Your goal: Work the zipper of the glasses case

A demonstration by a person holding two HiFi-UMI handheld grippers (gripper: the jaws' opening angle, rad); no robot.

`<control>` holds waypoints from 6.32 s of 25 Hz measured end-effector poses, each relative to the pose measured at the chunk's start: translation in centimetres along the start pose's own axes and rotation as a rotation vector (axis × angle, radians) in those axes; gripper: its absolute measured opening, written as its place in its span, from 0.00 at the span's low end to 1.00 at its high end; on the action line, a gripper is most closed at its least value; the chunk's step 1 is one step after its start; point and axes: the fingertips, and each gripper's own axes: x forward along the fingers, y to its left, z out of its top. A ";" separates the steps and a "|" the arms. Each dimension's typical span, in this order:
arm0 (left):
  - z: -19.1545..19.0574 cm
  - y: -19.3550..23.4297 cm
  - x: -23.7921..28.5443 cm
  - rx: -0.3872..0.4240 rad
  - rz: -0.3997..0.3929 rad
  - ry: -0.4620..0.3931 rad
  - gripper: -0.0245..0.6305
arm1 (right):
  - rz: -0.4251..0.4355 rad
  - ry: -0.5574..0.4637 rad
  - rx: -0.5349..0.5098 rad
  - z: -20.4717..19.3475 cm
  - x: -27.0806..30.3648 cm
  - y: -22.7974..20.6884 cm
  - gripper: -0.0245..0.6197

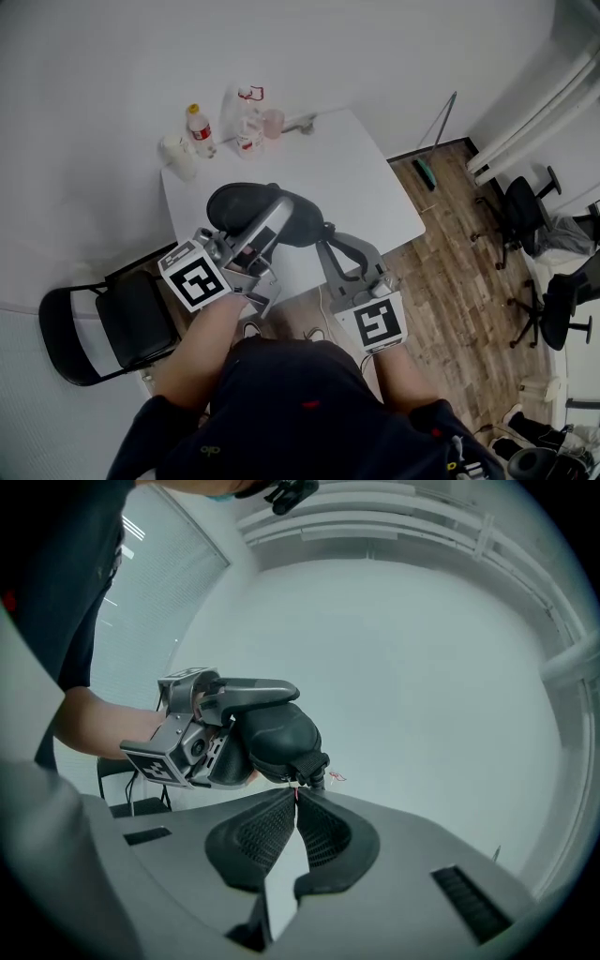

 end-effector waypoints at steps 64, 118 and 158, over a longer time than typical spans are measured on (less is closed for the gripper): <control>3.4 -3.3 0.1 -0.143 -0.191 -0.084 0.43 | -0.003 -0.280 -0.090 4.8 -2.7 0.8 0.21; 1.8 0.2 0.0 -0.213 0.026 -0.099 0.43 | -0.148 -0.168 -0.106 2.9 -0.5 -0.1 0.10; 2.3 -8.3 -2.7 0.176 -0.495 -0.001 0.43 | -0.030 -0.280 -0.355 8.4 -3.8 0.1 0.07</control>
